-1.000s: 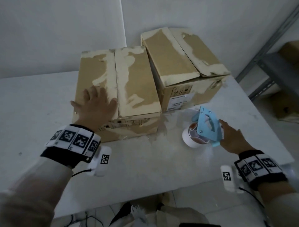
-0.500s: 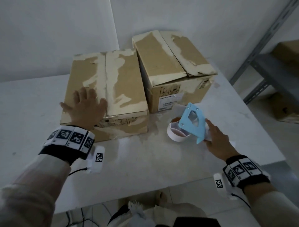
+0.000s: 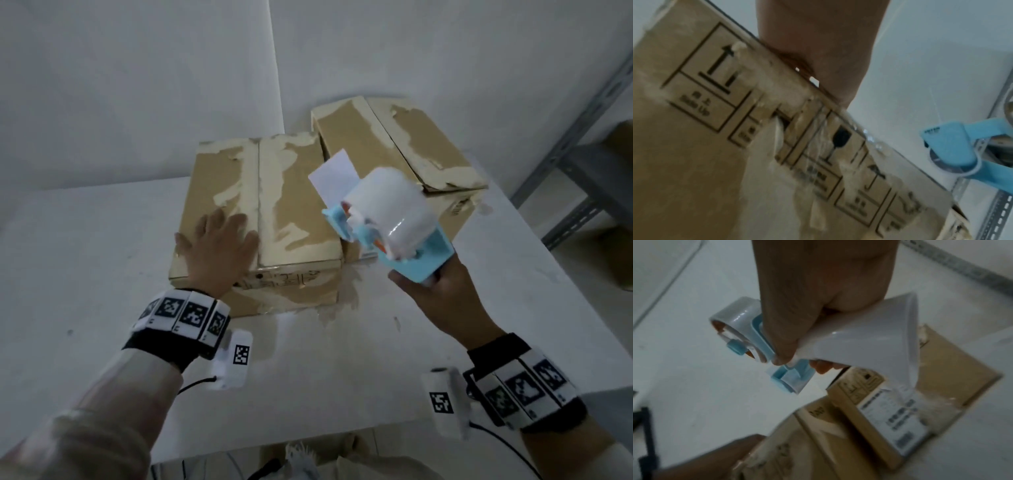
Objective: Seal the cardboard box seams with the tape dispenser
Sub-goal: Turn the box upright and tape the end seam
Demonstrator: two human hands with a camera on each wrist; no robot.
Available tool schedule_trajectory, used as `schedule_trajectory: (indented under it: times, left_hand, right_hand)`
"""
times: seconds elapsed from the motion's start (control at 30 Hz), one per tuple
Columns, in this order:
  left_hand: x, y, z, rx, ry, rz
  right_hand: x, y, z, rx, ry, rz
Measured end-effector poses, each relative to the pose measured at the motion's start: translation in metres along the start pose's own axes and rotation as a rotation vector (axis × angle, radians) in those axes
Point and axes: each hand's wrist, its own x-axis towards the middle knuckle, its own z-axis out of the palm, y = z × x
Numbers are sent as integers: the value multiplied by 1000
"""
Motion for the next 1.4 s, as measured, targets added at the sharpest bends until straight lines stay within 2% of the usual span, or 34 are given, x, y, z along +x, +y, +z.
schedule_trajectory:
  times: [0.07, 0.13, 0.2, 0.33, 0.4, 0.47, 0.53, 0.73, 1.07, 1.23, 1.4]
  left_hand:
    - [-4, -5, -10, -29, 49, 146]
    - [-7, -9, -20, -110, 153, 313]
    - [-8, -11, -35, -338, 148, 272]
    - [-6, -7, -60, -889, -187, 44]
    - [-7, -9, -69, -988, -366, -33]
    - [-9, -14, -75, -1045, -497, -52]
    - [-8, -20, -78, -1133, -573, -51]
    - [3, -35, -78, -1350, -694, -97]
    - [27, -44, -82, -1492, -856, -229]
    - [32, -45, -84, -1365, -844, -217]
    - [31, -53, -86, -1135, -809, -163]
  right_hand:
    - [8, -15, 9, 40, -22, -45]
    - [17, -28, 17, 92, -75, -97]
    - [27, -42, 23, 143, -153, -131]
    - [40, -64, 39, 214, -268, -122]
    - [44, -67, 48, 225, -300, -148]
    - [47, -69, 57, 233, -324, -161]
    - [47, -70, 66, 238, -327, -162]
    - [50, -73, 82, 262, -303, -161]
    - [62, -76, 98, 277, -308, -146]
    - [64, -77, 101, 264, -313, -152]
    - [59, -80, 102, 179, -337, -214]
